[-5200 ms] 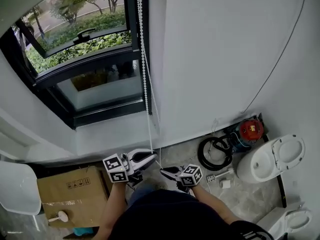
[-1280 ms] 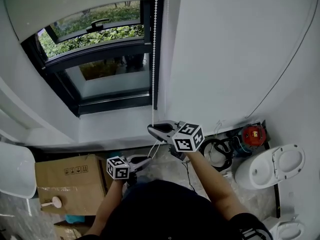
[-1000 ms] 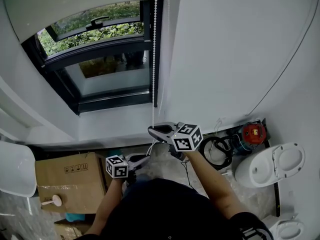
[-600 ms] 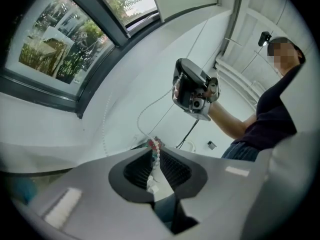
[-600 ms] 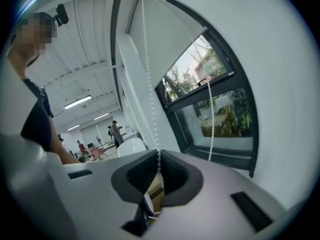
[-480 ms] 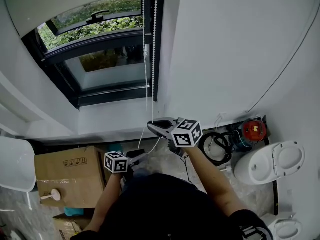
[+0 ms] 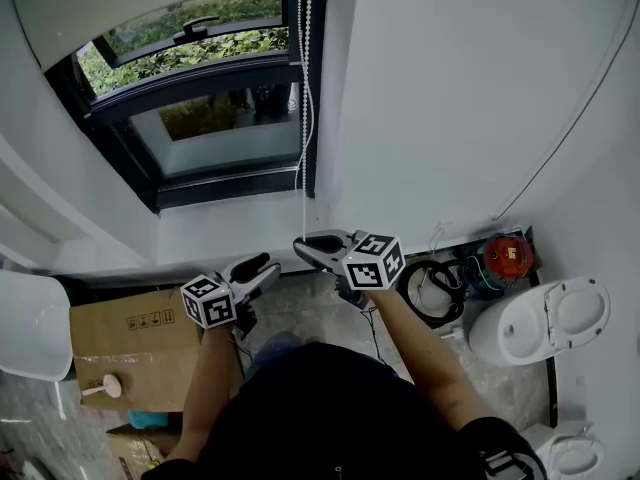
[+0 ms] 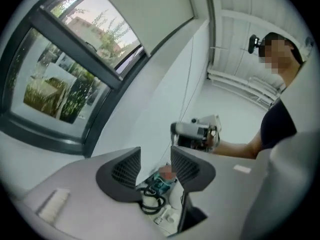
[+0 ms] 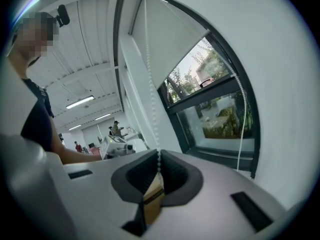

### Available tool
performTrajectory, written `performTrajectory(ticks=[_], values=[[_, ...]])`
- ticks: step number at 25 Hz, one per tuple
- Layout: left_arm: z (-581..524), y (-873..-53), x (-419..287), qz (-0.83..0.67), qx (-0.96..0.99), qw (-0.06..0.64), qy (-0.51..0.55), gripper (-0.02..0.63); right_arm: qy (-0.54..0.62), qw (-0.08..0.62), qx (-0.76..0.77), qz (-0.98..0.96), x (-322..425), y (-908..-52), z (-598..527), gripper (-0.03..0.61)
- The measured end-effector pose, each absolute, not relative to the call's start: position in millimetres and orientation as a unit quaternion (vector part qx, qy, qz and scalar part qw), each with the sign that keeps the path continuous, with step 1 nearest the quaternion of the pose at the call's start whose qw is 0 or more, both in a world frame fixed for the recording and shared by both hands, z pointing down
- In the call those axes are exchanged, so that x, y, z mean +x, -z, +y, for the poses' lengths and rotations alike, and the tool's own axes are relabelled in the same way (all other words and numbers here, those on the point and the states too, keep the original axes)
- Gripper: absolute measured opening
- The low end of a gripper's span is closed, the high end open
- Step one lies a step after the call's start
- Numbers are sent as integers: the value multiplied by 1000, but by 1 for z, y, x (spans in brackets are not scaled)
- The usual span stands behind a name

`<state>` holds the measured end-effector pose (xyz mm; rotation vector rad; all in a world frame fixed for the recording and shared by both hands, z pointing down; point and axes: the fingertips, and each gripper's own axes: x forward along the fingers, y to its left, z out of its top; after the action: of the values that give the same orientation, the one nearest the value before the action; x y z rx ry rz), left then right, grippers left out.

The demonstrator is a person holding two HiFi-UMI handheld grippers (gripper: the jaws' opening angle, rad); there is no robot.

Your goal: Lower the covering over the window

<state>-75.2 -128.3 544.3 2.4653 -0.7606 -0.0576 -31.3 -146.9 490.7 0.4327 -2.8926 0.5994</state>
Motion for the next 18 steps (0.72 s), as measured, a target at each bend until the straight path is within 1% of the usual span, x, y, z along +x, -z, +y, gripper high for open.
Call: performTrajectory(ticks=[3,6,12,18], values=[[-135,-485,-67,-255,937,229,64,172,-199,76,148,-966,-29,-490,-144,18],[-135,-434,-53,-223,950,198,90,172,-197,74,152,-966,-26,-490,-141,18],[-135,-368,-13,-140,977,135,87,172,-193,72,158,-966,-20,-487,-132,18],[-160,-317,4,-128,980,111,101,171,-189,72,162,-966,-14,-485,-127,18]])
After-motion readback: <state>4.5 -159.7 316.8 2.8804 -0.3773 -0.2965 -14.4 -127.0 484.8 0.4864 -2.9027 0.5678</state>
